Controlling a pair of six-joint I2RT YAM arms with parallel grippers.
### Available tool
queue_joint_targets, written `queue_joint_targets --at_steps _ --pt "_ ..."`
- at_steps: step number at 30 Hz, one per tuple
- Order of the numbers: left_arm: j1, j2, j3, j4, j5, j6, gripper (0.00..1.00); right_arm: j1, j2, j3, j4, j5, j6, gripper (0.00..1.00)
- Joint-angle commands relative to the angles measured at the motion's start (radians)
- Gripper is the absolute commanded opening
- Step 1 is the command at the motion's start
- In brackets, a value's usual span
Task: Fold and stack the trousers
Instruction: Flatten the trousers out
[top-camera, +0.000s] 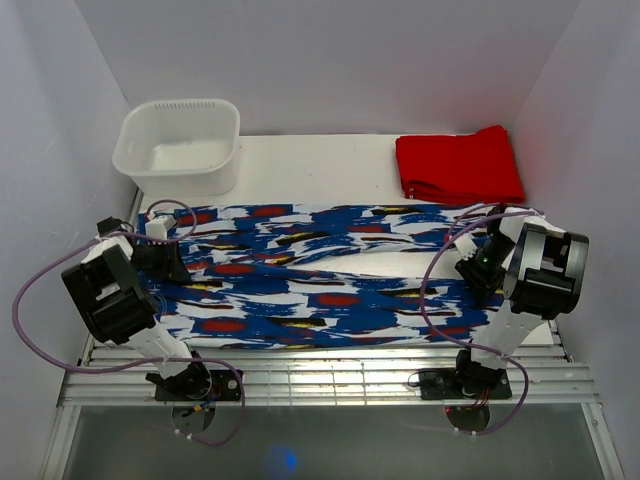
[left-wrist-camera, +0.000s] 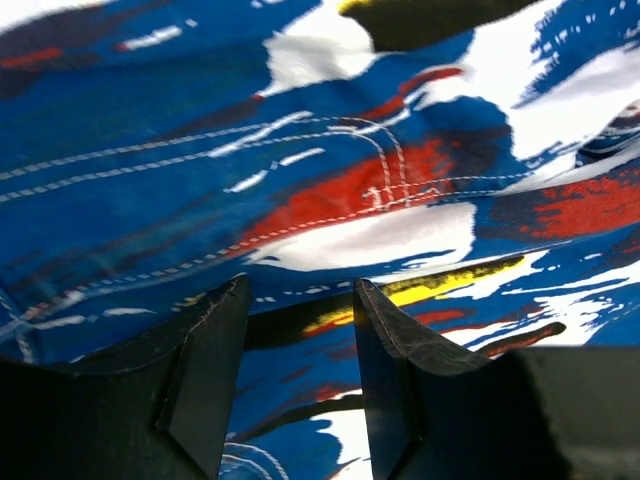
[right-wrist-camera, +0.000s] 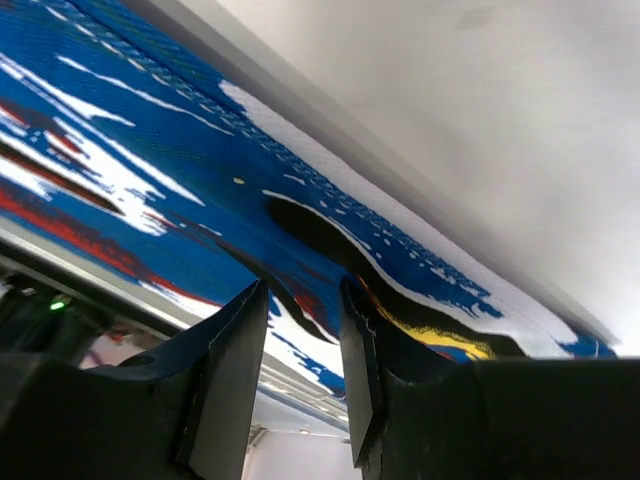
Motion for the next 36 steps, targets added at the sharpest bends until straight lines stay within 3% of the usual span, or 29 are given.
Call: queue_joint_targets --at_steps 1,7,10,14,20,28,32,36 --pt "-0.006 0.042 0.055 0.05 0.02 -0.063 0.57 -0.008 0.062 0.07 0.388 0.111 -0.043 0.42" --pt "-0.01 0.077 0.107 0.034 0.021 -0.054 0.57 -0.008 0.061 0.145 0.364 0.079 -0.045 0.44" --pt "-0.01 0.063 0.169 -0.064 0.089 0.034 0.57 -0.008 0.062 0.287 0.194 -0.077 -0.039 0.48" --pt "-0.024 0.03 0.28 -0.117 0.178 0.062 0.57 0.004 0.073 0.461 0.123 -0.268 0.031 0.48" --pt "-0.124 0.132 0.407 -0.022 0.125 -0.051 0.57 0.122 0.24 0.63 0.164 -0.251 0.125 0.45" --pt "-0.173 0.327 0.484 0.064 0.036 -0.12 0.56 0.181 0.36 0.517 0.314 -0.106 0.115 0.41" --pt "-0.179 0.356 0.464 0.031 -0.009 -0.067 0.53 0.175 0.328 0.367 0.364 -0.037 0.026 0.39" --pt "-0.179 0.327 0.383 -0.037 -0.078 0.111 0.42 0.159 0.245 0.228 0.376 -0.018 -0.069 0.38"
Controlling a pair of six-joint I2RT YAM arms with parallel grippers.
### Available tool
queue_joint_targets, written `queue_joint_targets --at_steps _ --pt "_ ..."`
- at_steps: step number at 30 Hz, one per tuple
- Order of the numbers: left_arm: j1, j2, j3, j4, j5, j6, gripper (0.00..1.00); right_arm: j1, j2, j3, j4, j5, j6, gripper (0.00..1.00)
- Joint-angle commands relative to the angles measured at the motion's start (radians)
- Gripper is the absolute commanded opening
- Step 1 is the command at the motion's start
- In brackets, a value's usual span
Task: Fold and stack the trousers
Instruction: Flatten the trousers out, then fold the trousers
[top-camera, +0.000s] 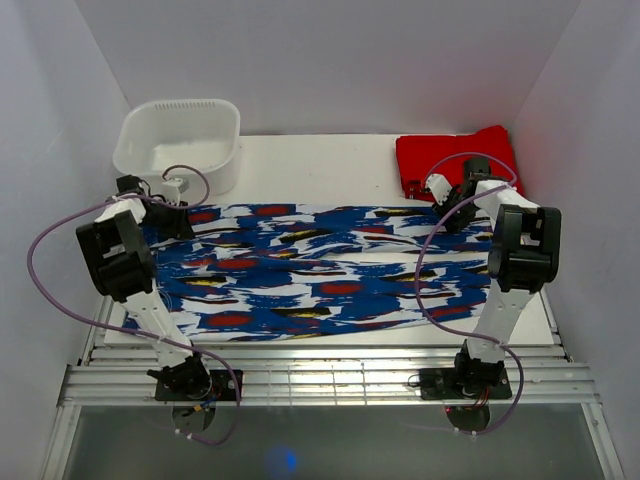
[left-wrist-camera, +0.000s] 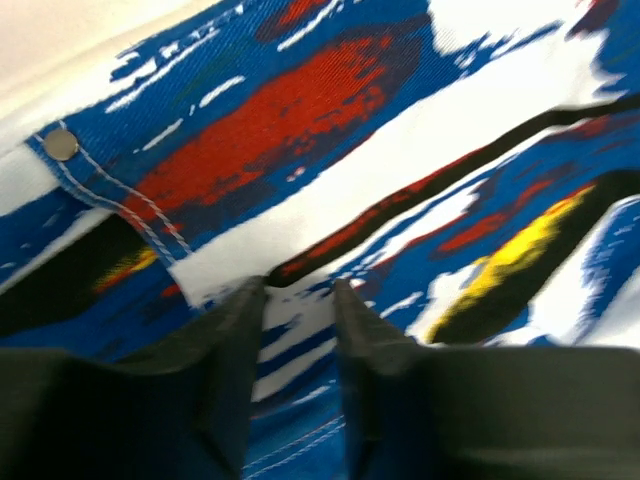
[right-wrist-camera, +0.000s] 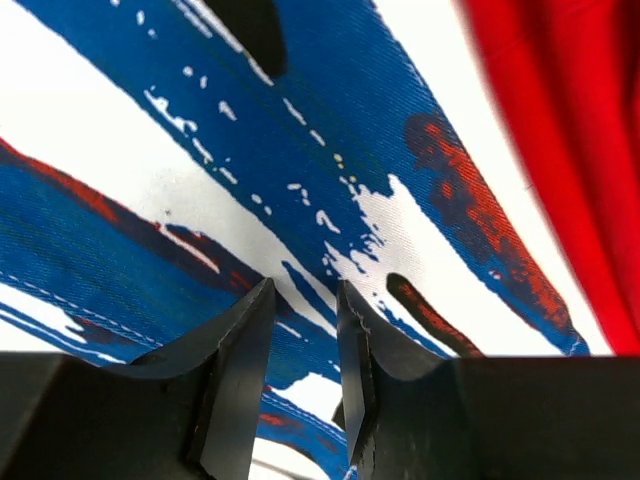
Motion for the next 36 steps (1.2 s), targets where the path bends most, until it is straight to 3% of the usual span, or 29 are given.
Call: queue_joint_targets --at_steps 1,4,7,10,11,13,14,16,19,26,36 --pt "-0.003 -0.049 -0.081 -0.113 -0.105 0.175 0.4 -0.029 0.004 -0.154 -0.085 0.092 -0.122 0.38" --pt "0.0 -0.096 -0.144 -0.15 -0.133 0.254 0.35 -0.04 -0.042 -0.207 -0.094 0.1 -0.187 0.37" --pt "0.016 -0.139 -0.141 -0.172 -0.11 0.301 0.36 -0.048 -0.074 -0.175 -0.138 0.08 -0.221 0.39" --pt "0.034 -0.175 -0.069 -0.182 -0.051 0.327 0.48 -0.057 -0.083 -0.064 -0.201 0.041 -0.261 0.52" --pt "0.037 -0.179 -0.045 -0.181 -0.038 0.347 0.51 -0.064 -0.079 -0.027 -0.224 0.022 -0.276 0.63" --pt "0.045 -0.184 0.033 -0.19 0.008 0.378 0.57 -0.077 -0.059 0.073 -0.269 0.015 -0.31 0.75" --pt "0.048 -0.182 0.056 -0.195 0.019 0.437 0.58 -0.081 -0.05 0.105 -0.286 0.014 -0.326 0.9" --pt "0.054 -0.178 0.115 -0.193 0.039 0.497 0.6 -0.088 -0.014 0.185 -0.316 0.02 -0.356 0.99" --pt "0.072 -0.129 0.217 -0.239 0.094 0.614 0.64 -0.1 0.032 0.257 -0.343 0.018 -0.416 0.95" --pt "0.098 0.143 0.552 -0.516 0.125 0.838 0.64 -0.12 0.135 0.392 -0.411 -0.041 -0.576 1.0" --pt "0.12 0.296 0.588 -0.552 0.016 0.943 0.64 -0.137 0.254 0.498 -0.448 -0.115 -0.683 1.0"
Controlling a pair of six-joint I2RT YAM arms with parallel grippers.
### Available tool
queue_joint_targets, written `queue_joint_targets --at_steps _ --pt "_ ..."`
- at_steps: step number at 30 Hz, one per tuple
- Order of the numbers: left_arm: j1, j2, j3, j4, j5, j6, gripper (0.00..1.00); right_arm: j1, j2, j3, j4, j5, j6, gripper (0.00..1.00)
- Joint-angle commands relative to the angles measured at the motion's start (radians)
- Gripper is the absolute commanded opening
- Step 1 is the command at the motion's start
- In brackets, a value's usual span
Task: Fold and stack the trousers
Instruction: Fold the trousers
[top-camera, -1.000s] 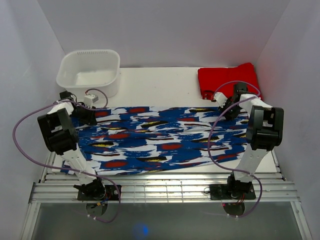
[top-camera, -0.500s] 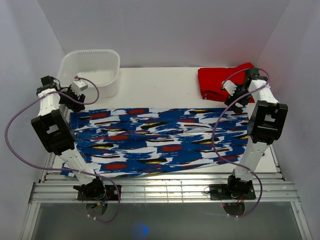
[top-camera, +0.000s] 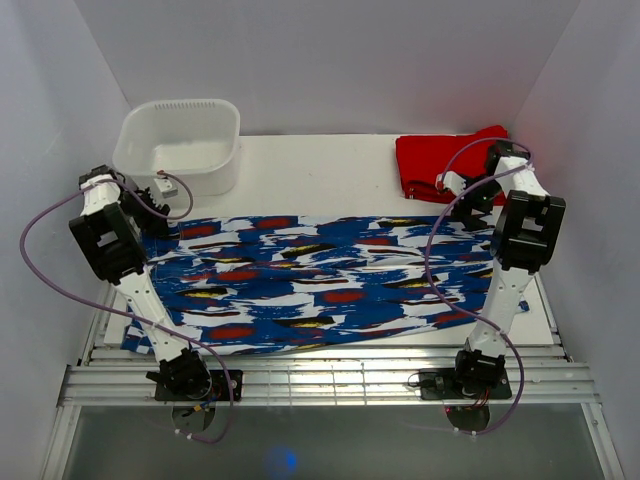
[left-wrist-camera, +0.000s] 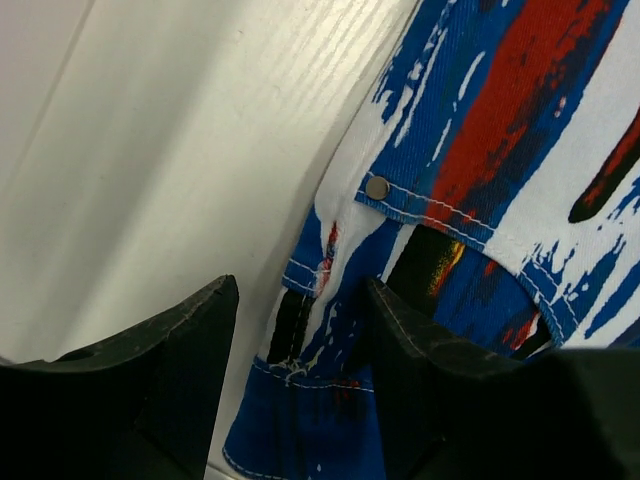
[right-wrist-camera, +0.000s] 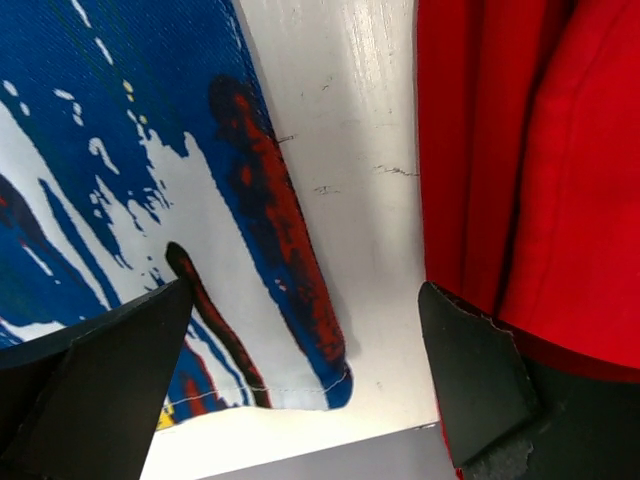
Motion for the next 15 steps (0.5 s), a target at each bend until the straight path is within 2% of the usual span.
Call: queue_joint_targets --at_steps 1,3,5,6,7,15 --pt "0.015 -0.011 0.015 -0.055 -0.034 0.077 0.63 -0.01 0.022 0.072 -0.063 -0.045 -0.09 1.0" --pt "0.019 -0.001 0.006 -0.055 -0.052 0.085 0.56 -0.012 0.026 0.066 -0.065 -0.041 -0.106 1.0" --pt "0.022 0.012 0.0 -0.055 -0.062 0.082 0.47 -0.015 0.032 0.065 -0.063 -0.044 -0.116 0.95" --pt "0.022 0.01 -0.005 -0.055 -0.062 0.08 0.39 -0.017 0.038 0.07 -0.065 -0.048 -0.119 0.95" --pt "0.023 0.009 -0.014 -0.054 -0.062 0.083 0.36 -0.018 0.042 0.07 -0.065 -0.053 -0.123 0.94" --pt "0.022 -0.02 -0.072 -0.031 -0.059 0.091 0.34 -0.018 0.087 0.101 -0.078 -0.084 -0.127 0.94"
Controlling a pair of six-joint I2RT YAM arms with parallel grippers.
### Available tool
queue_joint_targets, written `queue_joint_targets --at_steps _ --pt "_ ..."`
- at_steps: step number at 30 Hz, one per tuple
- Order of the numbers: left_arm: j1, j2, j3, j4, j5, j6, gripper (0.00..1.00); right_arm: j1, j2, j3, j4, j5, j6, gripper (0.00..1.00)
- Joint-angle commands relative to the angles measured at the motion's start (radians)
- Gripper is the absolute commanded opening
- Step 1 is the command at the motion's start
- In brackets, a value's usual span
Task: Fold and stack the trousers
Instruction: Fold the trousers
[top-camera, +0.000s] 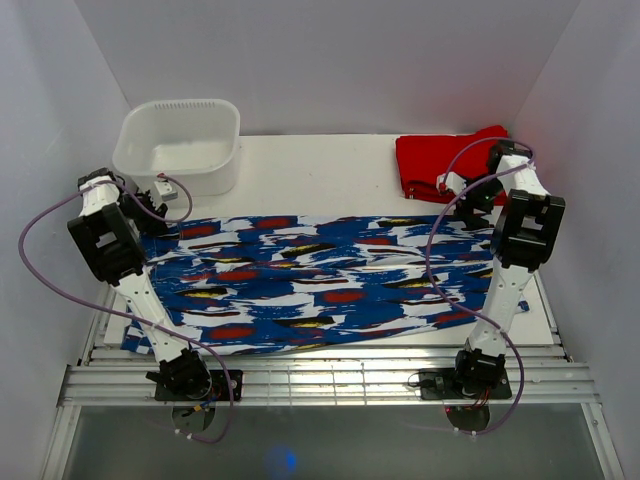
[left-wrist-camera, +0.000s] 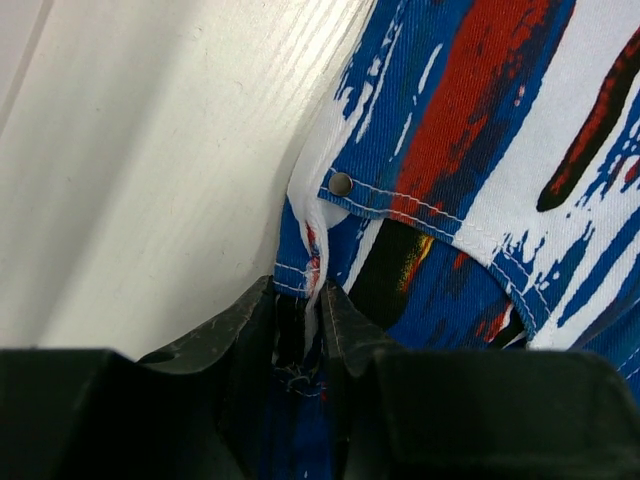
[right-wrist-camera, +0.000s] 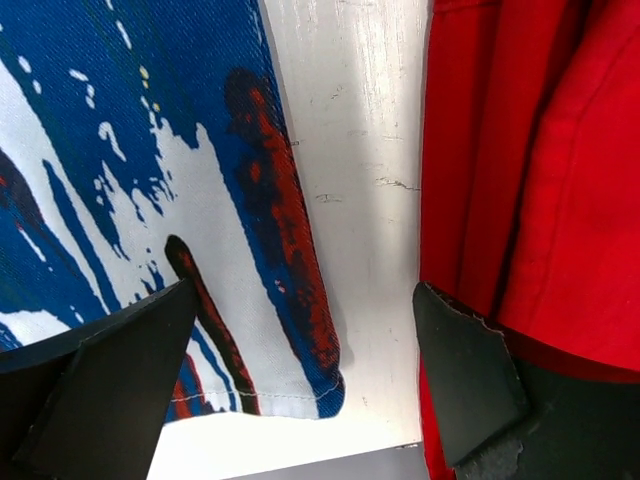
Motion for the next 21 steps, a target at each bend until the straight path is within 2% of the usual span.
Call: queue_joint_targets --at_steps 1,4,5,6,9,11,12,13,14,16,17,18,21 --pt "0.011 -0.019 -0.05 0.014 -0.054 0.036 0.34 -0.005 0.045 0.037 -0.027 -0.045 -0.022 0.94" --pt "0.012 -0.022 -0.062 0.016 -0.054 0.036 0.33 -0.005 0.092 0.047 -0.089 -0.051 -0.022 0.88" --pt "0.011 -0.022 -0.064 0.016 -0.056 0.036 0.33 -0.005 0.114 0.063 -0.118 -0.057 -0.016 0.75" --pt "0.011 -0.024 -0.067 0.016 -0.057 0.038 0.33 -0.005 0.158 0.107 -0.194 -0.065 -0.007 0.69" --pt "0.011 -0.032 -0.076 0.015 -0.067 0.041 0.33 -0.005 0.232 0.176 -0.29 -0.082 0.071 0.61" --pt "0.012 -0.035 -0.077 0.01 -0.065 0.041 0.33 -0.007 0.217 0.108 -0.288 -0.091 0.055 0.6" --pt "0.011 -0.036 -0.079 0.008 -0.065 0.041 0.33 -0.007 0.212 0.089 -0.288 -0.095 0.057 0.56" --pt "0.009 -0.038 -0.083 0.007 -0.068 0.041 0.32 -0.007 0.215 0.074 -0.29 -0.099 0.068 0.5" --pt "0.011 -0.042 -0.088 0.008 -0.067 0.038 0.31 -0.007 0.217 0.069 -0.29 -0.099 0.077 0.39" --pt "0.009 -0.048 -0.093 0.008 -0.057 0.022 0.27 -0.007 0.217 0.07 -0.288 -0.097 0.099 0.26" --pt "0.009 -0.05 -0.094 0.008 -0.053 0.018 0.26 -0.008 0.214 0.084 -0.288 -0.097 0.108 0.13" --pt "0.009 -0.058 -0.096 0.01 -0.05 0.012 0.21 -0.008 0.204 0.096 -0.287 -0.094 0.126 0.08" --pt "0.012 -0.074 -0.084 0.051 -0.027 -0.044 0.1 -0.023 0.165 0.162 -0.267 -0.112 0.151 0.08"
